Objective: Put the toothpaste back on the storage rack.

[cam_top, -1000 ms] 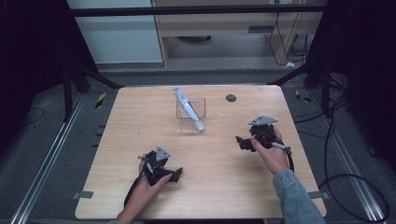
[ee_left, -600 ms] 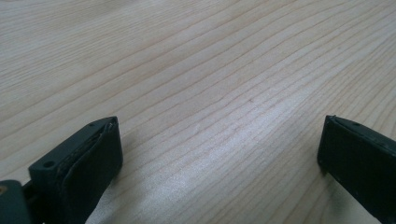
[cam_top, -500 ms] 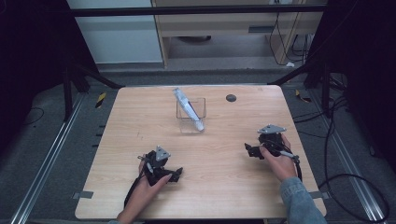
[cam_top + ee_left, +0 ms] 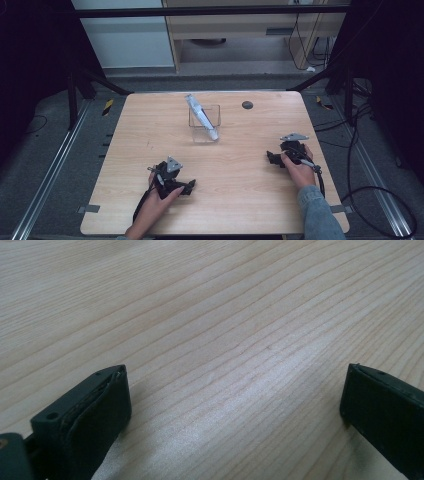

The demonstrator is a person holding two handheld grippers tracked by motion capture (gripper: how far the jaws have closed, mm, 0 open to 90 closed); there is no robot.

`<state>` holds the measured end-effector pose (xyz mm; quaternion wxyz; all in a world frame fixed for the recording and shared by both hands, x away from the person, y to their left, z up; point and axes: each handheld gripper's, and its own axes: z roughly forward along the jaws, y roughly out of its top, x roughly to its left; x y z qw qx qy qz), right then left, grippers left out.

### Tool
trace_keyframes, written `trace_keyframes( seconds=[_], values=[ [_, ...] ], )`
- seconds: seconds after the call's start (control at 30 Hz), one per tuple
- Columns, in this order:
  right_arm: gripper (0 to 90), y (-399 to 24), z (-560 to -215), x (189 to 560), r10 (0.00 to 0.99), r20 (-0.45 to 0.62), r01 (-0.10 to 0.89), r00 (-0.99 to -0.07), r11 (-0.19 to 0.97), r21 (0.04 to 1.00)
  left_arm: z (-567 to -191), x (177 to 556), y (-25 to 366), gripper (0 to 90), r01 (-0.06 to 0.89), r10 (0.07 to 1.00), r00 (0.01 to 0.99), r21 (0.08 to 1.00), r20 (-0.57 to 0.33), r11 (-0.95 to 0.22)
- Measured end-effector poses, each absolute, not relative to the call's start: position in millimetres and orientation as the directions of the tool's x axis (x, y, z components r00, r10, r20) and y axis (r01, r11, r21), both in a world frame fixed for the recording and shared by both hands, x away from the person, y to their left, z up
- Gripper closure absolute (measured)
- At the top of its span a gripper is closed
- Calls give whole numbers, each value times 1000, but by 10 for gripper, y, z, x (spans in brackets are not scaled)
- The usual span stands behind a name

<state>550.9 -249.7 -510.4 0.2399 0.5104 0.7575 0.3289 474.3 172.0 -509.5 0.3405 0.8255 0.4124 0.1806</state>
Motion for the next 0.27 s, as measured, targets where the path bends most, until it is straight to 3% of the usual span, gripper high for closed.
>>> trace_keyframes(
  seconds=[0.27],
  values=[
    [3,-2438,-5120,5529,959,-4,659,-282,197,726,-5096,4741,1719,0,558,804,594,711,17,-427]
  ],
)
